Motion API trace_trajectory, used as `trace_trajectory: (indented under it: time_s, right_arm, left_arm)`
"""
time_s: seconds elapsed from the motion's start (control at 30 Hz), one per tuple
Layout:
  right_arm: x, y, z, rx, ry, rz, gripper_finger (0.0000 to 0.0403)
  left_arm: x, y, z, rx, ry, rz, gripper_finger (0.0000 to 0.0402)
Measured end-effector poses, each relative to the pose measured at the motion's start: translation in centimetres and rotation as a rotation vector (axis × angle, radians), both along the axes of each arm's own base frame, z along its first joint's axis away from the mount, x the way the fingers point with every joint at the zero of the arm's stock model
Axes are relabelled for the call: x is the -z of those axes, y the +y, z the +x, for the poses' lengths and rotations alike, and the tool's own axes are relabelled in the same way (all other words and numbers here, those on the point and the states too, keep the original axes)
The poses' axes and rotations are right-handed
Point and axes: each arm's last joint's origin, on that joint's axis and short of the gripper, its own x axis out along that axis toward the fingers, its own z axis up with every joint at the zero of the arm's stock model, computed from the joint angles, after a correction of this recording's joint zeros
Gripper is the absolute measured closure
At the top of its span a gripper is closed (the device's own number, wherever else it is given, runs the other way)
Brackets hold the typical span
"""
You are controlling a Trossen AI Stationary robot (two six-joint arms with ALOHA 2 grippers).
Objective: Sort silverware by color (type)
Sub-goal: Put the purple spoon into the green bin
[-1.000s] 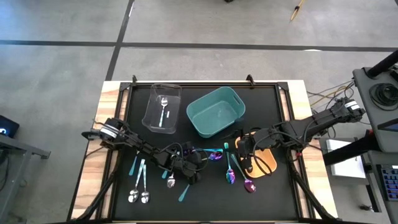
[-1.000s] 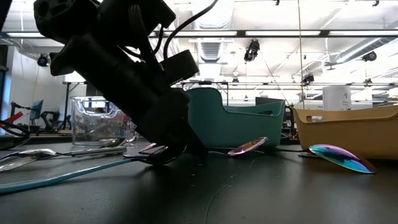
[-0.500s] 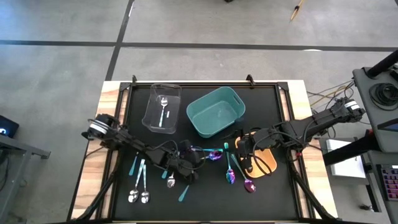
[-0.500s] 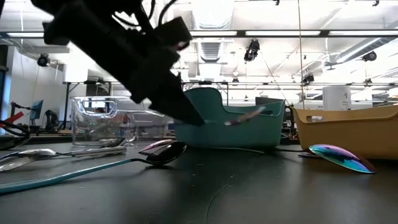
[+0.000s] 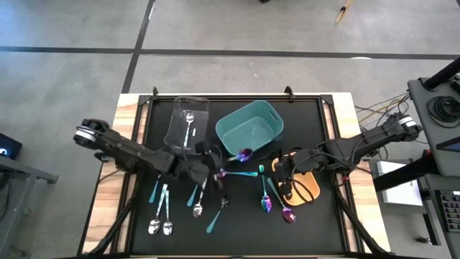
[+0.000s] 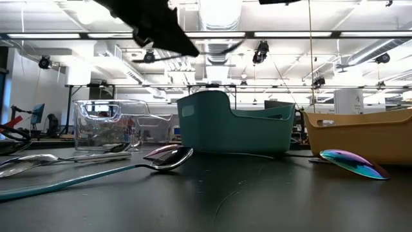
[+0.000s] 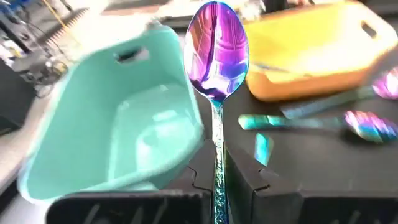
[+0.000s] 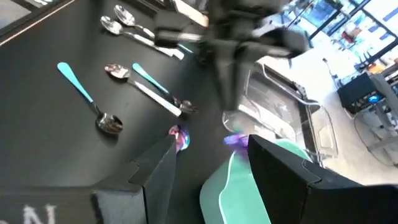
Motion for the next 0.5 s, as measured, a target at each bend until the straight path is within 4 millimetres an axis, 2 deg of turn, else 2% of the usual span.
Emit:
trace_trajectory:
  time_s: [0.2,0.5]
  right_arm:
    - [-0.6,-0.4,-1.2,0.023,-0.004,0.049,0.0211]
    - [-0.4,-1.0,-2.8,0.018,-0.039,0.054,0.0211]
  left_arm:
    - [-1.3,3.3,0.8,-0.065,-0.075,0.025,0.0399]
    - [-3.5,9.1,2.2,-0.087,-0.161,-0.002,0.0399]
